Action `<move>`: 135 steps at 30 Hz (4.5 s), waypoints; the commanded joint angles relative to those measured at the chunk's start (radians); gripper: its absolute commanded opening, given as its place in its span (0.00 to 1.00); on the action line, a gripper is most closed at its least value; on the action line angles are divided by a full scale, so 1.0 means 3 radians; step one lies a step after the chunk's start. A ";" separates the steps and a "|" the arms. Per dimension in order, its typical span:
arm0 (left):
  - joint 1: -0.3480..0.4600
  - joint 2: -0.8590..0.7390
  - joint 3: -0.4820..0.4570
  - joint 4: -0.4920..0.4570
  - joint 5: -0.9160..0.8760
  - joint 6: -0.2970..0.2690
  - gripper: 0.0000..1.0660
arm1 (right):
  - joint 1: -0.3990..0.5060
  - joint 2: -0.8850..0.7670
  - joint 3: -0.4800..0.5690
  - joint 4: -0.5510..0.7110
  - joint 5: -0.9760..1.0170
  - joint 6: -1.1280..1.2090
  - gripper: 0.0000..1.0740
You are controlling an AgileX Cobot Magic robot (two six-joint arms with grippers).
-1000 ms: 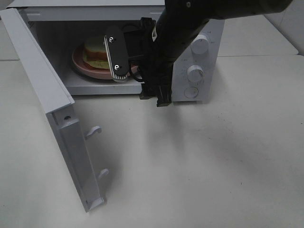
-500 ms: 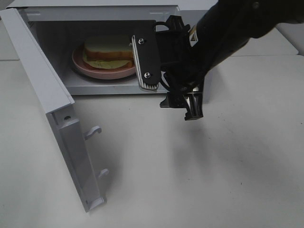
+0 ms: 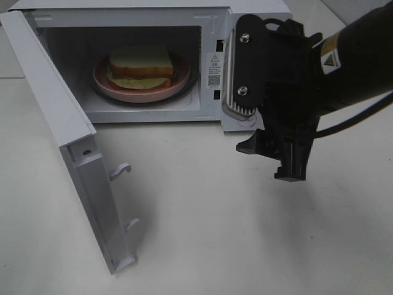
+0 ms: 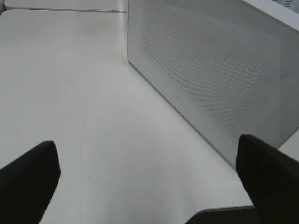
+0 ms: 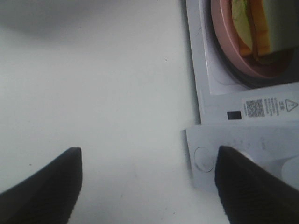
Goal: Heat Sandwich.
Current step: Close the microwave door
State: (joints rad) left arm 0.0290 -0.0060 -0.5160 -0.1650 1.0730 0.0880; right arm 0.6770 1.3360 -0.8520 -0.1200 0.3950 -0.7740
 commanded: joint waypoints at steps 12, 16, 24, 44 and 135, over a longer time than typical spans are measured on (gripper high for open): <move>-0.0003 -0.0053 0.0007 -0.0023 -0.0010 -0.0007 0.91 | 0.0000 -0.0813 0.0183 0.0030 0.0887 0.2390 0.71; -0.0003 -0.0053 0.0007 -0.0023 -0.0010 -0.0007 0.91 | 0.0000 -0.0917 0.0183 0.0027 0.1240 0.2580 0.71; -0.0003 -0.0053 0.0007 -0.0023 -0.0010 -0.0007 0.91 | 0.0000 -0.1220 0.0183 0.0027 0.1947 0.2720 0.71; -0.0003 -0.0053 0.0007 -0.0023 -0.0010 -0.0007 0.91 | -0.0023 -0.2877 0.0183 -0.0017 0.2820 0.2737 0.71; -0.0003 -0.0047 0.0007 -0.0037 -0.0013 -0.0007 0.91 | -0.1840 -0.4560 0.1180 0.0117 0.2010 0.2973 0.69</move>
State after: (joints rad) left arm 0.0290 -0.0060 -0.5160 -0.1650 1.0730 0.0880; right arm 0.1320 -0.0090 -0.5010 -0.0850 1.0140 0.1240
